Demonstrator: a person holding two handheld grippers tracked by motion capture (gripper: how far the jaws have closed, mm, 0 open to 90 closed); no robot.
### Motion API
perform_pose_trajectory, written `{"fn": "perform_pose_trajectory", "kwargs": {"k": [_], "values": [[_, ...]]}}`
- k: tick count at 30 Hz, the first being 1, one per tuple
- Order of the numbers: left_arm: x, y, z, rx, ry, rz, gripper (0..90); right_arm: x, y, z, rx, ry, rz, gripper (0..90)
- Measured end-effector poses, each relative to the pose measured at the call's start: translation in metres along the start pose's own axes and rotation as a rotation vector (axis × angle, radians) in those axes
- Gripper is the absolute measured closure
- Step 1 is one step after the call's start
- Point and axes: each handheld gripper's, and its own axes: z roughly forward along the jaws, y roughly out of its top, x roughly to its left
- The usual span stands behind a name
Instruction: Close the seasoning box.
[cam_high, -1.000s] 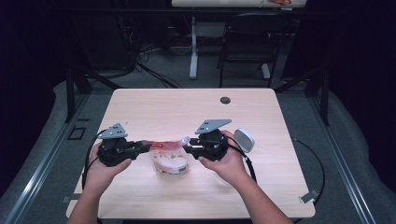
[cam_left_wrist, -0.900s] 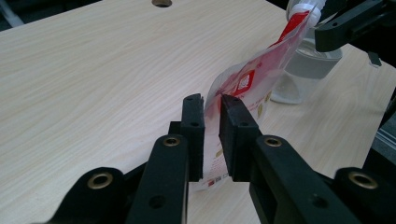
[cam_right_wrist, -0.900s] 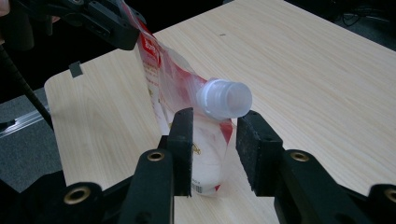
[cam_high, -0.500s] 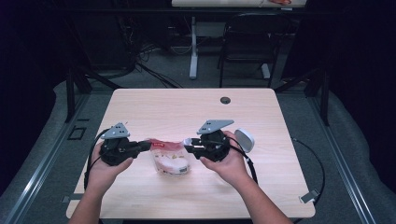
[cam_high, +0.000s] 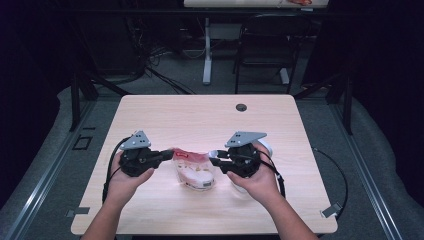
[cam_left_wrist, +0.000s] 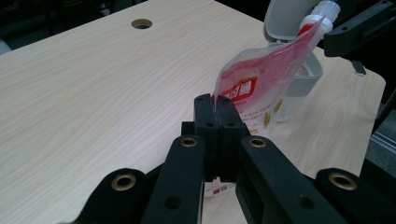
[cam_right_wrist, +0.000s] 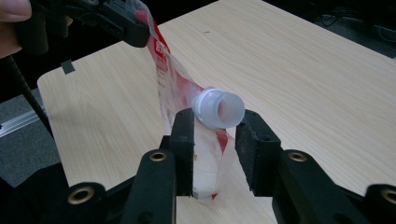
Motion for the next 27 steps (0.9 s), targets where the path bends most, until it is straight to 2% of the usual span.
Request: {"fn": "perform_pose_trajectory", "kwargs": {"k": [7, 9, 14, 16, 18, 24, 26, 27], "values": [[-0.002, 0.002, 0.006, 0.004, -0.023, 0.016, 89.5, 0.003, -0.007, -0.008, 0.022, -0.006, -0.005, 68.5], [0.0, 0.001, 0.006, -0.002, -0.044, 0.001, 87.3, 0.002, -0.008, -0.008, 0.029, 0.0, -0.002, 68.4], [0.0, 0.0, 0.005, -0.009, -0.043, 0.001, 83.8, 0.001, -0.008, -0.01, 0.046, 0.005, -0.008, 66.0], [-0.001, 0.0, 0.004, -0.003, -0.044, 0.005, 80.2, 0.004, -0.006, -0.014, 0.062, 0.003, -0.044, 62.8], [-0.001, 0.001, 0.003, 0.004, -0.043, 0.007, 78.1, 0.005, -0.004, -0.018, 0.065, 0.009, -0.055, 61.9], [-0.002, 0.001, 0.003, 0.007, -0.038, 0.008, 73.4, 0.007, 0.004, -0.027, 0.058, 0.016, -0.059, 61.4], [-0.002, 0.001, 0.002, 0.003, -0.042, 0.007, 71.6, 0.007, 0.006, -0.029, 0.065, 0.008, -0.06, 61.4], [-0.002, 0.001, 0.002, -0.003, -0.045, 0.006, 71.0, 0.007, 0.009, -0.03, 0.071, -0.013, -0.058, 60.6]]}}
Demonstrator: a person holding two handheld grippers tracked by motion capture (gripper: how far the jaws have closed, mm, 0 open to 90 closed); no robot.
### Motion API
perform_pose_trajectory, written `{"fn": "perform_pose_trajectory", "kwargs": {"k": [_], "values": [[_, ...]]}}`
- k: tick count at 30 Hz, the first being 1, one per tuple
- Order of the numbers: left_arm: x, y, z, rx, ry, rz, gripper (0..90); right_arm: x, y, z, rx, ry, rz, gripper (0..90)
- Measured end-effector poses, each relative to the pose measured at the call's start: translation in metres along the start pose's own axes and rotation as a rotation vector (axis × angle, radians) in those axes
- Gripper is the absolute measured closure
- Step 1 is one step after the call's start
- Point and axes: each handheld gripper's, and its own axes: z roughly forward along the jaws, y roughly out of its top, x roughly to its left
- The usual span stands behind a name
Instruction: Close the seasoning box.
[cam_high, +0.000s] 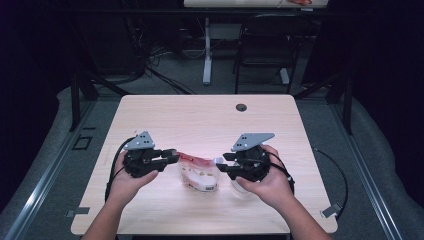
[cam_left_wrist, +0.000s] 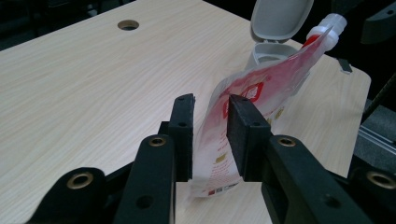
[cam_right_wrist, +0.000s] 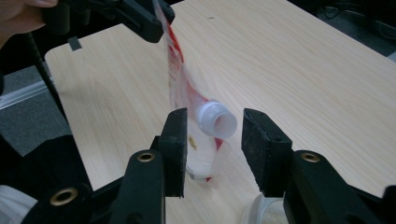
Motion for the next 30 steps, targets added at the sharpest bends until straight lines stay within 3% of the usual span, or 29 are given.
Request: {"fn": "perform_pose_trajectory", "kwargs": {"k": [5, 9, 16, 19, 23, 30], "values": [[0.001, 0.0, -0.002, -0.008, -0.004, -0.005, 67.9, -0.002, 0.009, -0.001, -0.023, -0.012, 0.012, 56.6], [0.003, -0.001, -0.008, -0.017, -0.007, -0.019, 67.4, 0.0, 0.017, -0.002, -0.009, -0.009, -0.01, 51.6], [0.003, -0.001, -0.012, -0.018, -0.01, -0.021, 66.1, 0.003, 0.031, -0.004, 0.021, 0.004, -0.057, 53.6], [0.004, -0.001, -0.015, -0.024, -0.007, -0.025, 64.3, 0.004, 0.041, 0.001, 0.06, 0.024, -0.091, 54.6], [0.004, 0.0, -0.017, -0.042, -0.033, -0.017, 60.9, 0.007, 0.05, 0.011, 0.101, 0.054, -0.111, 55.4], [0.006, 0.0, -0.023, -0.047, -0.019, -0.016, 60.7, 0.011, 0.065, 0.028, 0.16, 0.071, -0.145, 58.5]]}}
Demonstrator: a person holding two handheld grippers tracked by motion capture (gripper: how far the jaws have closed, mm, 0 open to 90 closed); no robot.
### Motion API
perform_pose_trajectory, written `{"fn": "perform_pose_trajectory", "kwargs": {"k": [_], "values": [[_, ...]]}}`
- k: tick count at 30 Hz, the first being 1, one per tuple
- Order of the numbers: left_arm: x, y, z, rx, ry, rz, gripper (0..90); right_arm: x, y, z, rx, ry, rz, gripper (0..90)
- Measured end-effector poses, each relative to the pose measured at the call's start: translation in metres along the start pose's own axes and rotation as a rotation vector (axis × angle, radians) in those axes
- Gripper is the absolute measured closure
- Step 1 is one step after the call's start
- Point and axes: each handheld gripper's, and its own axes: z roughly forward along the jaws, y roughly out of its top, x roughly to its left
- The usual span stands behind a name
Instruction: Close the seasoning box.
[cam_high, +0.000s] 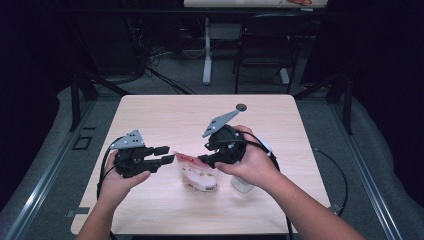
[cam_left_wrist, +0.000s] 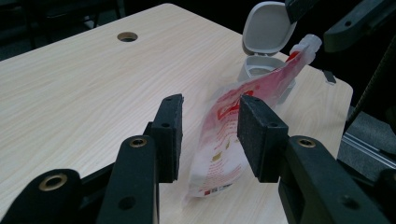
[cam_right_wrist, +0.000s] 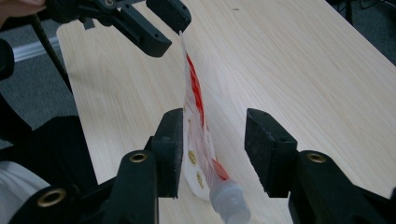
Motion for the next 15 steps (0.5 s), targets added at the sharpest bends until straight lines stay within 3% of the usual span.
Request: {"fn": "perform_pose_trajectory", "kwargs": {"k": [15], "values": [[0.014, -0.003, -0.014, -0.03, 0.042, -0.037, 60.3, 0.007, 0.026, 0.034, 0.086, 0.041, -0.062, 63.8]]}}
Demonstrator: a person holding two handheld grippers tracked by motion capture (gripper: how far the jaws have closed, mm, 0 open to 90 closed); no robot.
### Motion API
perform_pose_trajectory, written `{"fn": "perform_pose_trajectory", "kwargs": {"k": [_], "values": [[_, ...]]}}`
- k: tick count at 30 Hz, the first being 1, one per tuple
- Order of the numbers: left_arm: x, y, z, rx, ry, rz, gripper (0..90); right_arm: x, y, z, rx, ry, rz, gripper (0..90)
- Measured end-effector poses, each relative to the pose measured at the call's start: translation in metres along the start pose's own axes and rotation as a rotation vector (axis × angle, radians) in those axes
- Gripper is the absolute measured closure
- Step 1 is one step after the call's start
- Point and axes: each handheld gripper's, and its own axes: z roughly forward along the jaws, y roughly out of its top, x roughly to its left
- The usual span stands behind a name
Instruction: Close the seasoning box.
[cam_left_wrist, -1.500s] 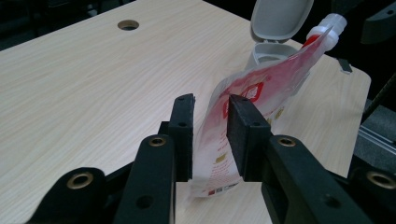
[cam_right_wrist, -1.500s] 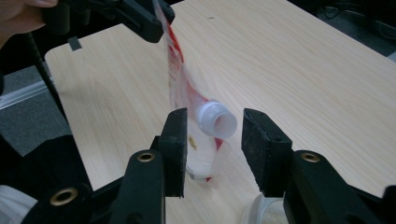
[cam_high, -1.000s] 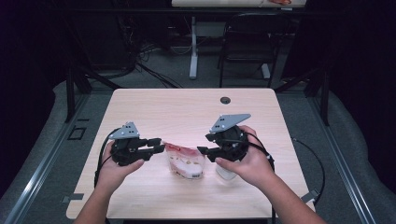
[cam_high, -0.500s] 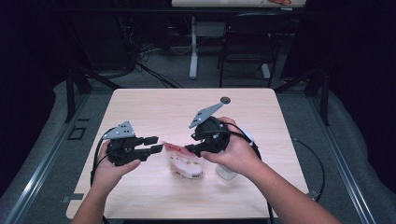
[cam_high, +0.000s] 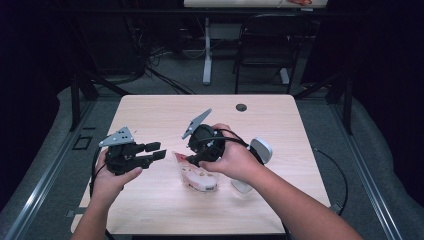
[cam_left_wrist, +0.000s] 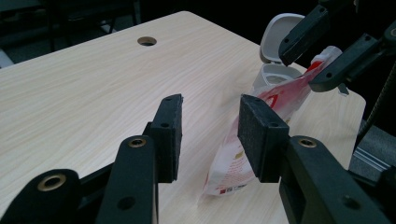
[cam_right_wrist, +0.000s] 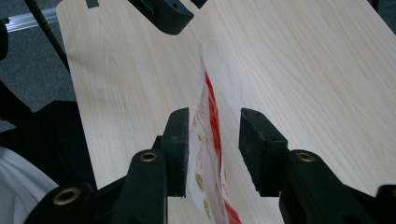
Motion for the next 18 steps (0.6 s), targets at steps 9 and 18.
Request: {"fn": "perform_pose_trajectory", "kwargs": {"k": [9, 18], "values": [[0.002, -0.001, -0.002, -0.001, 0.01, -0.005, 60.3, -0.001, 0.012, 0.013, 0.036, 0.008, -0.008, 65.9], [0.003, -0.001, -0.001, 0.003, 0.014, -0.005, 60.4, -0.003, 0.016, 0.024, 0.066, 0.023, -0.002, 68.8]]}}
